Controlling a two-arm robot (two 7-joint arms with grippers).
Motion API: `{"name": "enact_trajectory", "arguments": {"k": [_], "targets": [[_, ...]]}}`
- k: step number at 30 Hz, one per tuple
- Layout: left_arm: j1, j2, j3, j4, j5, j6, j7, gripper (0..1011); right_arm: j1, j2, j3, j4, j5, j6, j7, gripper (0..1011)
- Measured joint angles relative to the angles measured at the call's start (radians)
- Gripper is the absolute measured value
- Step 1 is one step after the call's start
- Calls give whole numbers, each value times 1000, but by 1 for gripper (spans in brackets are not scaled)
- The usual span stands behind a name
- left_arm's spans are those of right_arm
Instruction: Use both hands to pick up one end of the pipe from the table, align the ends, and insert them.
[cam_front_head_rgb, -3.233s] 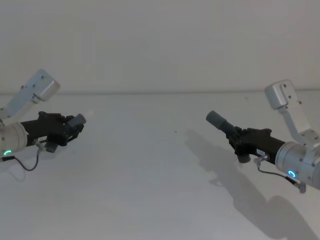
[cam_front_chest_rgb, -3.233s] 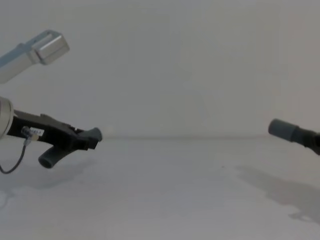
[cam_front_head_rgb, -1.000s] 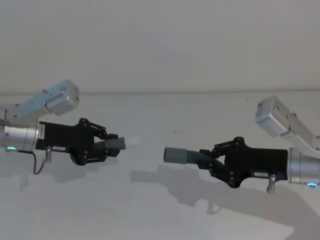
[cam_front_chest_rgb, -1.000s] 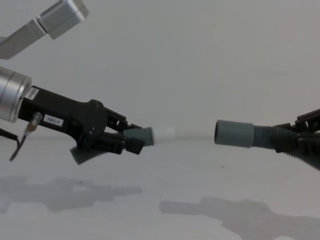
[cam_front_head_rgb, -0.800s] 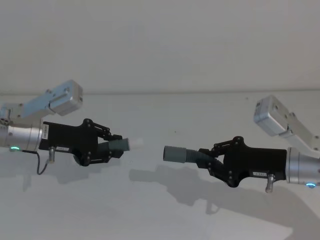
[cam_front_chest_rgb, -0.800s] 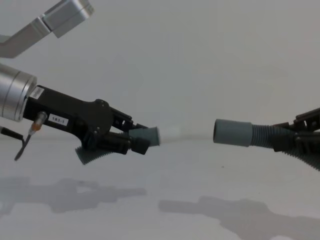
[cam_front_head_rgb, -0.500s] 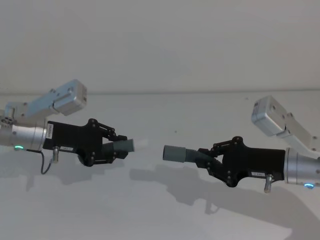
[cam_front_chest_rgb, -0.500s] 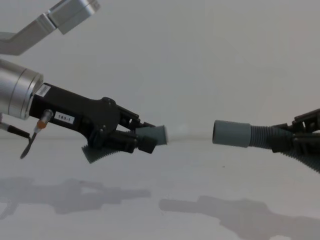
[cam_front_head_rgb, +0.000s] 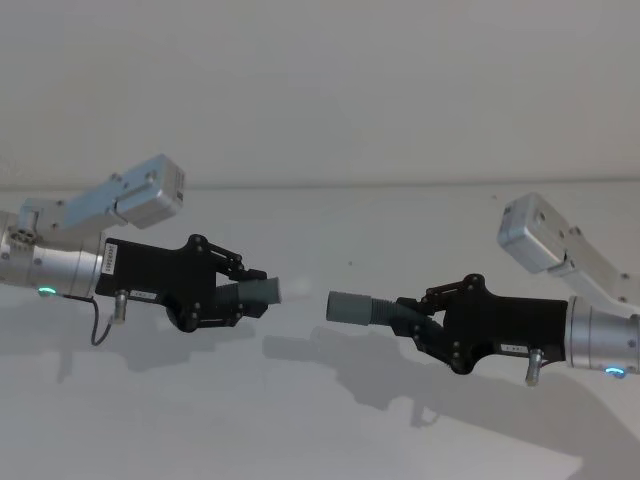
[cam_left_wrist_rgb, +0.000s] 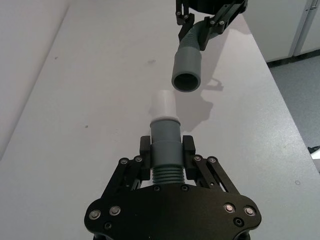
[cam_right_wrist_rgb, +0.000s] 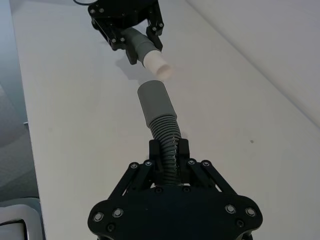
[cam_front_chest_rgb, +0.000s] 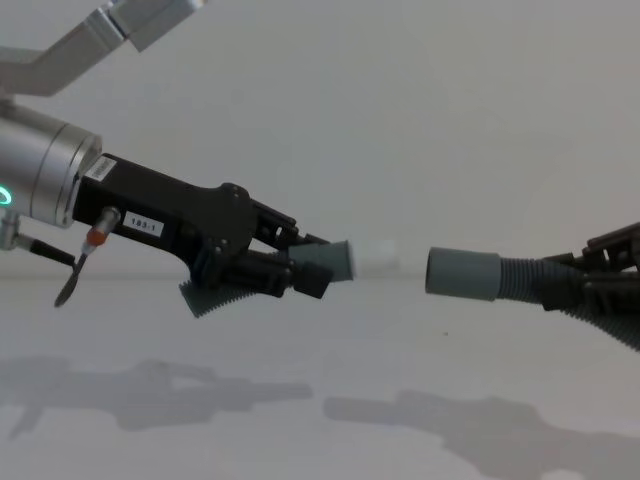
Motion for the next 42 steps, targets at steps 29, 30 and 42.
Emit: {"name": "enact_trajectory", "arguments": {"k": [29, 30, 42], "targets": [[-17, 0, 28, -4, -20, 11, -5, 332, 17, 13, -19, 23, 25, 6, -18, 184], [-17, 0, 28, -4, -20, 11, -5, 332, 17, 13, -19, 23, 25, 6, -18, 184], [-29, -10, 41, 20, -27, 4, -7, 332, 20, 16, -25, 24, 40, 1, -23, 184]]}}
